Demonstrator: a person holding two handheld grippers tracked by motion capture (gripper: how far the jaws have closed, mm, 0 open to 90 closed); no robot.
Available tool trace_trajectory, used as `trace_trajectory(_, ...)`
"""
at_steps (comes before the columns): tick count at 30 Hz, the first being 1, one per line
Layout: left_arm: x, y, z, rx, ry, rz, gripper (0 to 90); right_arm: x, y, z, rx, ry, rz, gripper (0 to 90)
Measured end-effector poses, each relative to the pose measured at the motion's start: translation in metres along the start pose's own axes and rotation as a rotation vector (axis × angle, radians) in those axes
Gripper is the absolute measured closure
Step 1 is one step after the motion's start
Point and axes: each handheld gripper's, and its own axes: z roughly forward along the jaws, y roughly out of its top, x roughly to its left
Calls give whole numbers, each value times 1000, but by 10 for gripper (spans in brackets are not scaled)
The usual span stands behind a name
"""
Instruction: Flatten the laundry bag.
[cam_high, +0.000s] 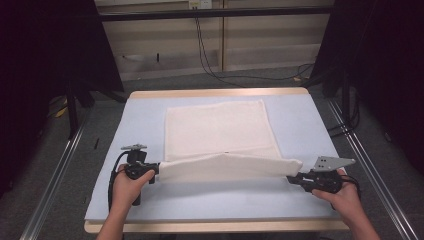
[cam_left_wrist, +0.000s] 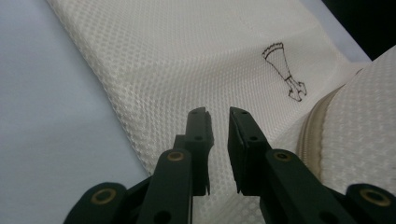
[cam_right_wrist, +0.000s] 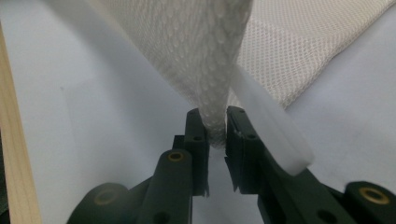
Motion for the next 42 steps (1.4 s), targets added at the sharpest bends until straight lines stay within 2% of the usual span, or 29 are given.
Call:
trace_trajectory(4,0,-2,3,22,16,14,774,-1,-1,-2,6,5,5,721)
trace_trajectory(5,1,-4,6,39,40,18,770,-3,-2,-4,8,-1,20,670)
trace_trajectory(9,3,-5,7,55,53,24,758,-4,-2,-8,16,-9,19,639)
trace_trajectory(11,3,-4,7,59,67,37,718,-6,-2,-10,9,-8,28,638)
trace_trajectory(12,3,-4,7,36,73,32,679,-6,-1,-9,11,-11,31,617)
trace_trajectory(15,3,-4,7,14,79,19,630,-6,-2,-8,27,-20,26,591)
trace_trajectory(16,4,-5,6,1,91,27,582,-6,-3,-8,41,-18,27,588)
trace_trajectory(19,4,-5,5,-3,105,28,559,-7,-4,-7,49,-26,31,586)
trace_trajectory(23,4,-5,6,-5,95,14,523,-8,-5,-7,68,-25,32,561)
trace_trajectory(31,5,-6,7,-2,100,17,522,-7,-7,-5,92,-33,35,551)
trace_trajectory(32,4,-6,6,-2,106,9,522,-8,-7,-5,96,-31,34,546)
trace_trajectory(36,6,-6,6,16,157,23,475,-10,-8,-6,110,-38,29,542)
trace_trajectory(38,8,-6,5,15,143,9,478,-11,-9,-6,117,-44,32,526)
trace_trajectory(41,8,-7,5,9,150,9,491,-12,-11,-6,124,-41,37,515)
trace_trajectory(42,6,-7,6,12,152,13,515,-13,-12,-6,145,-55,40,510)
